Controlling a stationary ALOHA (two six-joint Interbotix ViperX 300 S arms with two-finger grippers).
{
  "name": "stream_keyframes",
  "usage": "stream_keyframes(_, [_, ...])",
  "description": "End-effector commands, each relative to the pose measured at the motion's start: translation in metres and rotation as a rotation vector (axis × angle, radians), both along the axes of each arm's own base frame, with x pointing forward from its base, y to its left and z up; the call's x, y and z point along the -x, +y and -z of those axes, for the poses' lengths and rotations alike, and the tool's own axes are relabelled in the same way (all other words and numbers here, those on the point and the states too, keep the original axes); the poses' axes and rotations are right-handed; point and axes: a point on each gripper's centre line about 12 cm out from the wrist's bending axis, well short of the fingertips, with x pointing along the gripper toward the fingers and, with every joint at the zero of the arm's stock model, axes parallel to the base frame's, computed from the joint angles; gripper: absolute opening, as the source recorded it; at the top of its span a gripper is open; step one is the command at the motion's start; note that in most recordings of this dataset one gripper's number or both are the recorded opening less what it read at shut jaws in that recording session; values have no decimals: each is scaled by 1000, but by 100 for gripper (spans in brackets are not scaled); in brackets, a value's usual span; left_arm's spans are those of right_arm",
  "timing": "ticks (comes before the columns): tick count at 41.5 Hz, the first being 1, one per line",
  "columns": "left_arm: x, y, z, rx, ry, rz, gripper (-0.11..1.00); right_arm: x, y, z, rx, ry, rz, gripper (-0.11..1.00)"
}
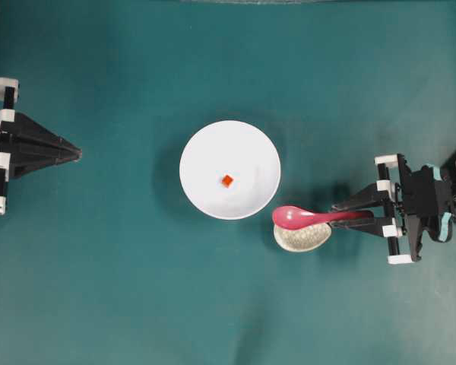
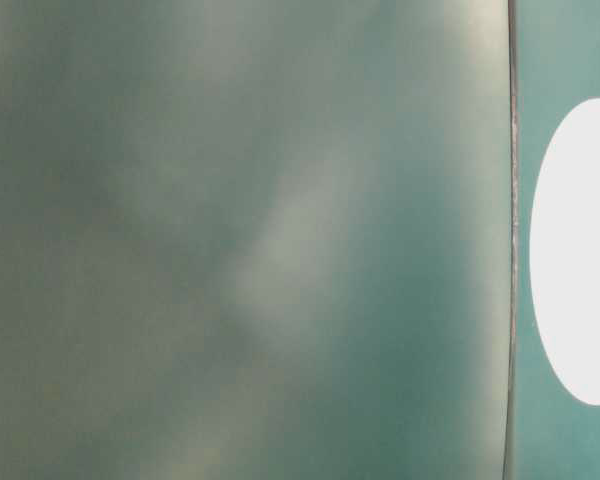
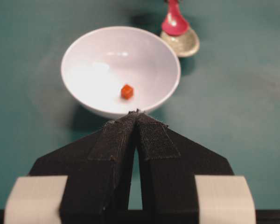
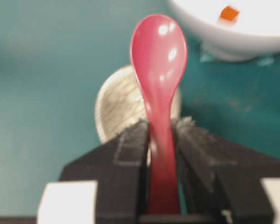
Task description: Grip the spoon and scoop the red block from the bowl with right arm.
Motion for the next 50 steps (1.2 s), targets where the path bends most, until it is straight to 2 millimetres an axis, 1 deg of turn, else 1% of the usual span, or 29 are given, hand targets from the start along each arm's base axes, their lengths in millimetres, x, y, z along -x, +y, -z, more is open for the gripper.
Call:
stream_keyframes(1, [-3, 1, -6, -3, -15, -4, 0, -12, -5, -21, 4, -40, 19, 25])
stream_keyframes(7, [-3, 1, -6, -5, -15, -5, 0, -29, -13, -50, 52, -2, 7, 25])
stream_keyframes(10, [-3, 1, -6, -5, -15, -5, 0, -39, -18, -68, 71, 29, -5, 25])
stream_keyframes(17, [-3, 1, -6, -6, -12, -5, 0, -52, -31, -102, 70, 124, -23, 25])
stream_keyframes(24, [-3, 1, -5, -3, -6, -5, 0, -63, -42, -126, 41, 223, -34, 25])
stream_keyframes(30, [-2, 1, -5, -5, -6, -5, 0, -71, -50, -136, 21, 300, -40, 25])
stream_keyframes(35, [-2, 1, -5, -3, -5, -5, 0, -78, -57, -140, -1, 368, -39, 25])
stream_keyframes(43, [-2, 1, -5, -5, -5, -5, 0, -93, -67, -136, -32, 495, -51, 25])
stream_keyframes(50, [-2, 1, -5, -6, -5, -5, 0, -114, -71, -131, -28, 598, -84, 25])
